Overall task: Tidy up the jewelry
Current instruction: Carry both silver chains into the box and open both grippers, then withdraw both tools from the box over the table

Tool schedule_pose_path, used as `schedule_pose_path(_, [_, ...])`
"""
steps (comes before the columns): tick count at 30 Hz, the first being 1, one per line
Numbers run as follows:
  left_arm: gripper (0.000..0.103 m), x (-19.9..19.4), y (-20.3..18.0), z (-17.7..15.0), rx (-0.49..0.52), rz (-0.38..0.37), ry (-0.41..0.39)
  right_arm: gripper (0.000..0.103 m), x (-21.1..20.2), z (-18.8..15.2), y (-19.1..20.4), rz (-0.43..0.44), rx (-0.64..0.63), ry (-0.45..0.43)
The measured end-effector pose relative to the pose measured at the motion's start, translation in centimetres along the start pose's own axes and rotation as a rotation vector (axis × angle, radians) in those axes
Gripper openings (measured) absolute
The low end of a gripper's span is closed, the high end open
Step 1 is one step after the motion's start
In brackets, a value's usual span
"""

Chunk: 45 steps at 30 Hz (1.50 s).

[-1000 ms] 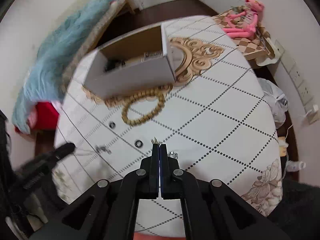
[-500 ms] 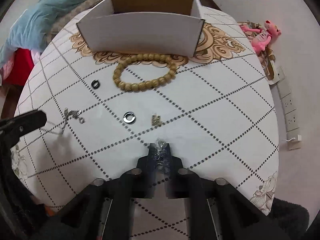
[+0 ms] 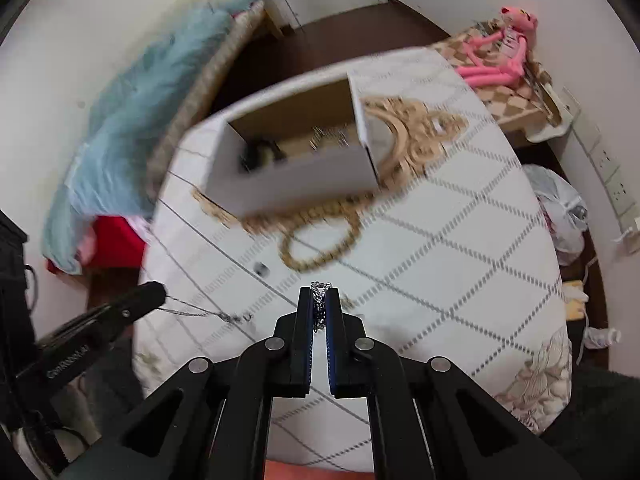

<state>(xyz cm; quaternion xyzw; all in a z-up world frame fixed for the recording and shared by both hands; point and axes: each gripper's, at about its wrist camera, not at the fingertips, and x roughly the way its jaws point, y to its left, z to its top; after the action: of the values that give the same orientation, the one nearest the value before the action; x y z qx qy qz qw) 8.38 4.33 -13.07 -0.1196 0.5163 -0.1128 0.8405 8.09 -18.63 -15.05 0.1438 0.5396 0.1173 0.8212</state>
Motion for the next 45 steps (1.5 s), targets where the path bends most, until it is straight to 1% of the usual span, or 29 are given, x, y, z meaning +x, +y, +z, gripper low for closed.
schedule_pose_path(5, [0.007, -2.8, -1.6, 4.2, 0.032, -0.052, -0.062, 0.005, -2.2, 4.2, 1.6, 0.056, -0.026, -0.057])
schedule_pose_path(9, [0.007, -3.8, -2.7, 7.9, 0.079, -0.047, -0.102, 0.006, -2.5, 7.9, 3.1, 0.077, -0.056, -0.088])
schedule_pose_path(13, [0.007, -3.4, -3.3, 11.1, 0.118, -0.026, -0.118, 0.006, -1.3, 11.4, 3.4, 0.087, -0.061, -0.076])
schedule_pose_path(15, [0.007, -2.5, -3.3, 12.4, 0.13, -0.013, -0.109, 0.006, -0.1, 12.7, 3.4, 0.091, -0.054, -0.055])
schedule_pose_path(18, [0.007, -0.4, -3.1, 13.7, 0.132, -0.009, -0.068, 0.005, 2.1, 14.2, 3.3, 0.084, -0.054, -0.011])
schedule_pose_path(24, [0.007, 4.0, -2.0, 14.8, 0.099, -0.014, 0.019, 0.006, 5.8, 16.4, 2.4, 0.064, -0.042, 0.051])
schedule_pose_path(26, [0.007, 5.0, -1.7, 15.3, 0.09, -0.016, 0.036, 0.006, 6.5, 17.0, 2.1, 0.06, -0.035, 0.063])
schedule_pose_path(29, [0.008, 6.2, -1.4, 16.2, 0.077, -0.019, 0.057, 0.006, 7.4, 18.3, 1.7, 0.02, -0.052, 0.073])
schedule_pose_path(31, [0.008, 6.8, -1.3, 16.9, 0.065, 0.012, 0.066, 0.006, 7.8, 19.1, 1.6, -0.002, -0.06, 0.08])
schedule_pose_path(32, [0.009, 6.9, -1.3, 17.1, 0.063, 0.018, 0.067, 0.006, 8.3, 19.5, 1.4, -0.015, -0.062, 0.102])
schedule_pose_path(34, [0.014, 7.4, -1.1, 17.6, 0.059, 0.064, 0.077, 0.007, 9.1, 19.9, 1.2, -0.027, -0.058, 0.135])
schedule_pose_path(35, [0.017, 7.7, -1.1, 17.8, 0.059, 0.094, 0.085, 0.007, 9.7, 20.1, 1.0, -0.038, -0.055, 0.167])
schedule_pose_path(37, [0.032, 7.8, -0.9, 18.0, 0.062, 0.121, 0.077, 0.008, 10.3, 20.1, 0.7, -0.045, -0.05, 0.196])
schedule_pose_path(38, [0.056, 7.7, -0.9, 18.1, 0.067, 0.144, 0.066, 0.009, 10.4, 20.0, 0.6, -0.05, -0.046, 0.2])
schedule_pose_path(39, [0.073, 7.6, -0.8, 18.2, 0.069, 0.157, 0.055, 0.016, 10.4, 19.9, 0.6, -0.067, -0.051, 0.2])
schedule_pose_path(40, [0.075, 7.4, -0.6, 18.2, 0.069, 0.171, 0.043, 0.029, 10.3, 19.9, 0.5, -0.072, -0.05, 0.196])
schedule_pose_path(41, [0.075, 7.4, -0.5, 18.2, 0.069, 0.18, 0.037, 0.037, 10.2, 19.8, 0.6, -0.073, -0.05, 0.193])
schedule_pose_path(42, [0.075, 7.3, -0.3, 18.1, 0.069, 0.191, 0.037, 0.05, 10.1, 19.8, 0.6, -0.082, -0.054, 0.189])
schedule_pose_path(43, [0.075, 7.3, 0.0, 17.9, 0.066, 0.206, 0.04, 0.054, 9.9, 19.7, 0.7, -0.103, -0.064, 0.177])
schedule_pose_path(45, [0.076, 7.3, 0.5, 17.6, 0.064, 0.232, 0.04, 0.054, 9.5, 19.5, 0.9, -0.134, -0.086, 0.166])
